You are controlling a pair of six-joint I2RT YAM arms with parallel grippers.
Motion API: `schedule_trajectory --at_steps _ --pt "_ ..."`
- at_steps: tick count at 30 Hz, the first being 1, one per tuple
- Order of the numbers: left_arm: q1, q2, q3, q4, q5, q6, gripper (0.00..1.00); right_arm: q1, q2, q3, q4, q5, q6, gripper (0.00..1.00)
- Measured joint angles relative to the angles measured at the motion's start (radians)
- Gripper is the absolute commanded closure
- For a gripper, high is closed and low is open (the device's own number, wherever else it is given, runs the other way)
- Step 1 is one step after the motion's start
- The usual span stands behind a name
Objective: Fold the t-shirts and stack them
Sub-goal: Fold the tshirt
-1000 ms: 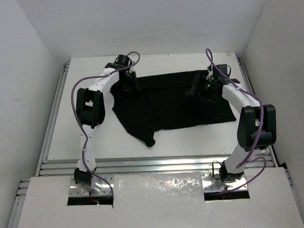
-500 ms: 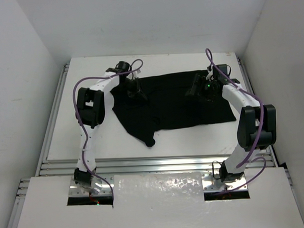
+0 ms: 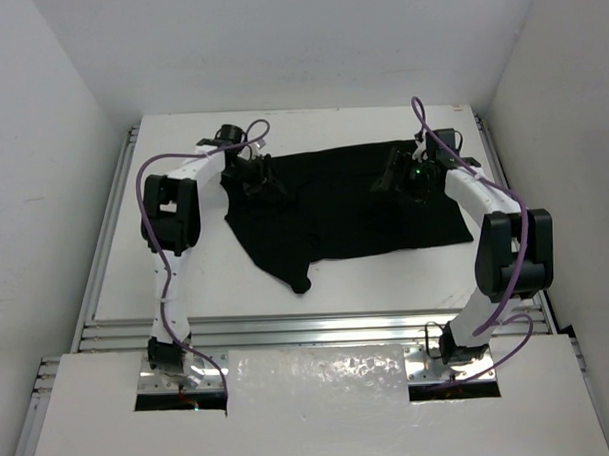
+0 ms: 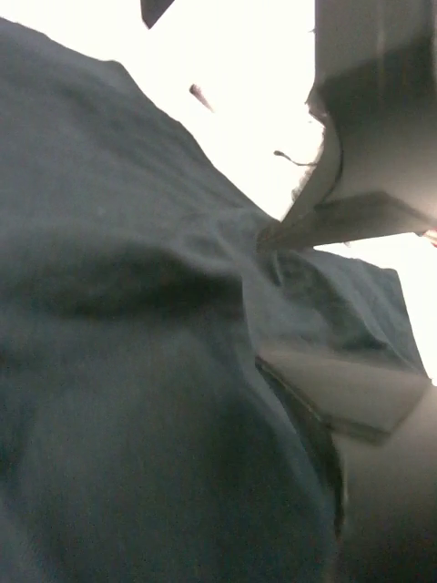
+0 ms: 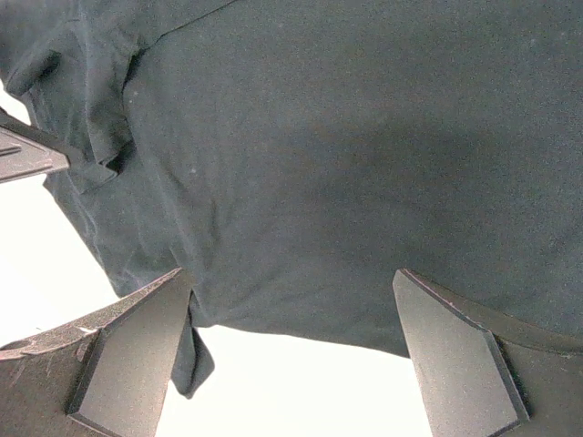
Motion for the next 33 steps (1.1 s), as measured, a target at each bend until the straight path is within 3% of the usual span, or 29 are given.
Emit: schedule_trajectory --at_steps 3,7,12,17,22,24,29,31,33 --pt "-0.003 -0.003 0.008 -0.023 -0.066 0.008 0.37 0.000 0.001 0.000 0.000 -0.002 0.000 0.06" --pt "-0.029 -0.016 0.050 -0.047 -0.164 0.011 0.36 0.000 0.006 0.000 0.000 -0.002 0.000 0.06" --pt "-0.092 -0.016 0.151 -0.059 -0.283 0.013 0.43 0.000 0.008 0.002 0.000 -0.002 -0.001 0.06" --pt "-0.159 0.000 0.176 -0.076 -0.375 0.006 0.57 0.000 0.008 0.002 -0.001 -0.002 -0.004 0.06" --pt "-0.198 0.052 0.235 -0.131 -0.487 0.016 0.57 0.000 0.008 0.002 -0.002 -0.003 -0.005 0.06" --pt "-0.200 0.059 0.236 -0.148 -0.525 0.021 0.65 0.000 0.008 0.005 -0.002 -0.005 -0.005 0.06" --pt "-0.200 0.071 0.243 -0.183 -0.598 0.037 0.58 0.000 0.008 0.013 -0.001 -0.016 -0.005 0.06" --pt "-0.200 0.071 0.246 -0.188 -0.616 0.036 0.81 0.000 0.008 0.013 -0.001 -0.018 -0.005 0.06" --pt "-0.203 0.073 0.254 -0.193 -0.624 0.042 0.89 0.000 0.008 0.013 -0.001 -0.018 -0.004 0.06"
